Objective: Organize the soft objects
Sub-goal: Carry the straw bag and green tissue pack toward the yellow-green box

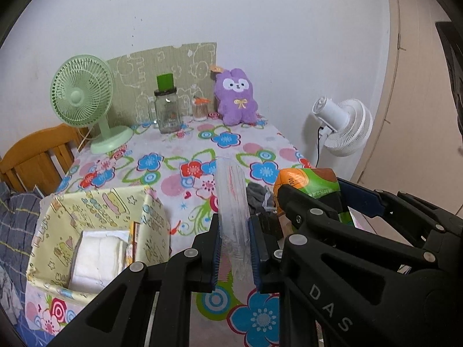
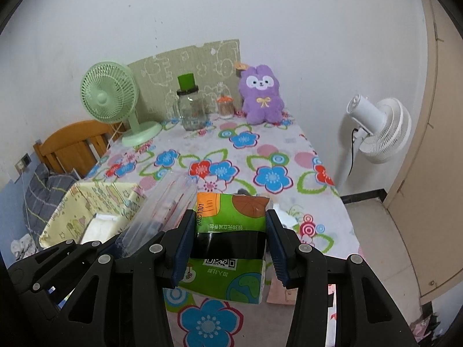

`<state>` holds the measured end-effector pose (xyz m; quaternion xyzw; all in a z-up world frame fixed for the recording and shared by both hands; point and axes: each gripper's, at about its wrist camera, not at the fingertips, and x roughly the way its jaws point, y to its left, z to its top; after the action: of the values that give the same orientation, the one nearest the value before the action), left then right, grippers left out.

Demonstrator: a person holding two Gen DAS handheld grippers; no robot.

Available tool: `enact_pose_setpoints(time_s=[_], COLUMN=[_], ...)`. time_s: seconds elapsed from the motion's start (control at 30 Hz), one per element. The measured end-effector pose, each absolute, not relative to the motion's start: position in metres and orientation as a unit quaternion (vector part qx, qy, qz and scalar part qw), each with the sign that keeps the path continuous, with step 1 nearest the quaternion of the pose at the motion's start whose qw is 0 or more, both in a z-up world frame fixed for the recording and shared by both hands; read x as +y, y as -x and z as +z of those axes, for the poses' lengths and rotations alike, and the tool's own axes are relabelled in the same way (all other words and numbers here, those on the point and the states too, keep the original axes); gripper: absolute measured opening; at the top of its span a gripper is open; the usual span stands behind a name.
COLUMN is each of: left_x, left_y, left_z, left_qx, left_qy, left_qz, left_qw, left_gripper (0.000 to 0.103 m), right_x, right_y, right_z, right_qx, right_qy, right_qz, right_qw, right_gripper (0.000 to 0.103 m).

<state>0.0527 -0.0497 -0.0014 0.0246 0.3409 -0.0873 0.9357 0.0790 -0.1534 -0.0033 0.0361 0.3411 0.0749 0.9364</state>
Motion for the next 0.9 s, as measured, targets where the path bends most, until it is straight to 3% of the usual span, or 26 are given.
enact_pose_setpoints(time_s=[0.9], left_x=[0.006], left_y=[-0.062], left_z=[0.026], left_qx=[0.325], left_qy=[-0.016], left_qz=[-0.063], left_qw=[0.943], left_gripper=[0.016], right_x=[-0.097], right_y=[-0.089], right_z=[0.029], right_qx=[0.318], right_qy=[-0.019], right_qz=[0.107], right_qw=[0.942], right_gripper=[0.051])
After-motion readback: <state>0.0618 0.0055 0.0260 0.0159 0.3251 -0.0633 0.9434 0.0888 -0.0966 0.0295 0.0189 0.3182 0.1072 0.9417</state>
